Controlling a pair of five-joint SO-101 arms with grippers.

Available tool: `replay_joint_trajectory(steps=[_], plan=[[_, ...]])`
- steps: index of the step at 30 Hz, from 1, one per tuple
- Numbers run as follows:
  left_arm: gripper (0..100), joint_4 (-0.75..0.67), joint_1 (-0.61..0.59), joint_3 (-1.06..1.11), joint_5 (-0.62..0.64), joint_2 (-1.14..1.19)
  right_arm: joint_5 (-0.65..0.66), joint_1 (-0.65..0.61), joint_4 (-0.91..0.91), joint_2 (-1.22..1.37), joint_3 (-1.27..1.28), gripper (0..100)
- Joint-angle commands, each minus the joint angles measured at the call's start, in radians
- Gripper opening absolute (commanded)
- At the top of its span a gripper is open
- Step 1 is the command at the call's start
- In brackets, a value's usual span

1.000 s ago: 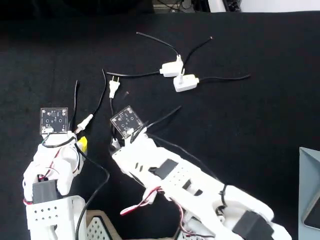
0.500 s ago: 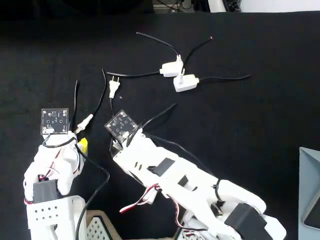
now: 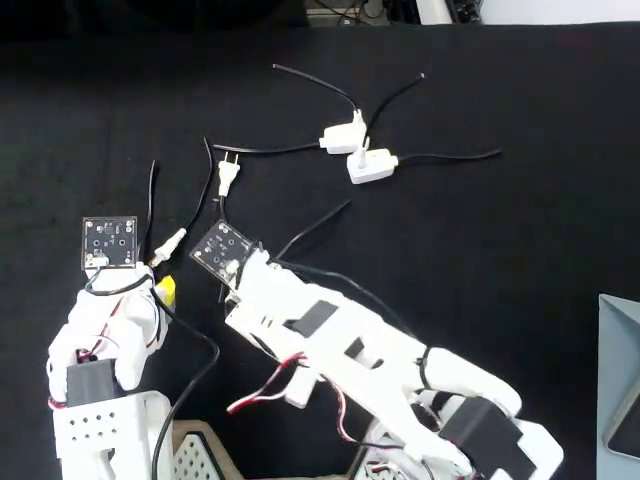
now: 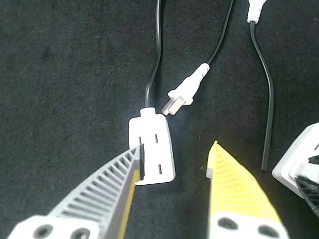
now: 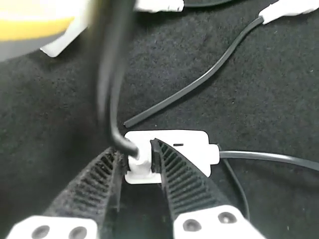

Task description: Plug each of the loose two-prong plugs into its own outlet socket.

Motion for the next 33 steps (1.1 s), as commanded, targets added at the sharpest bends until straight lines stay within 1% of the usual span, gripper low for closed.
replay_joint_trajectory(steps=[1, 5, 9, 15, 20, 24, 29, 33], plan=[[22, -0.018, -0.005, -0.007, 0.002, -0.009, 0.009, 0.02, 0.097, 0.048, -0.038, 1.1], [22, -0.018, -0.004, -0.005, 0.002, -0.009, 0.011, 0.02, 0.149, 0.093, -0.088, 1.1], [22, -0.018, -0.005, -0.004, 0.002, -0.009, 0.011, 0.02, 0.152, 0.104, -0.113, 1.1], [22, -0.018, -0.005, -0.004, 0.002, -0.009, 0.011, 0.041, 0.157, -0.082, -0.163, 1.1], [22, -0.018, -0.005, -0.002, 0.002, -0.009, 0.011, 0.143, 0.158, -0.242, -0.2, 1.1], [22, -0.018, -0.005, -0.002, 0.002, -0.009, 0.011, 0.215, 0.157, -0.285, -0.243, 1.1], [22, -0.018, -0.005, -0.002, 0.002, -0.009, 0.005, 0.331, 0.141, -0.266, -0.294, 1.2], [22, -0.018, -0.005, -0.002, 0.002, -0.009, -0.002, 0.422, 0.086, -0.159, -0.326, 1.2]])
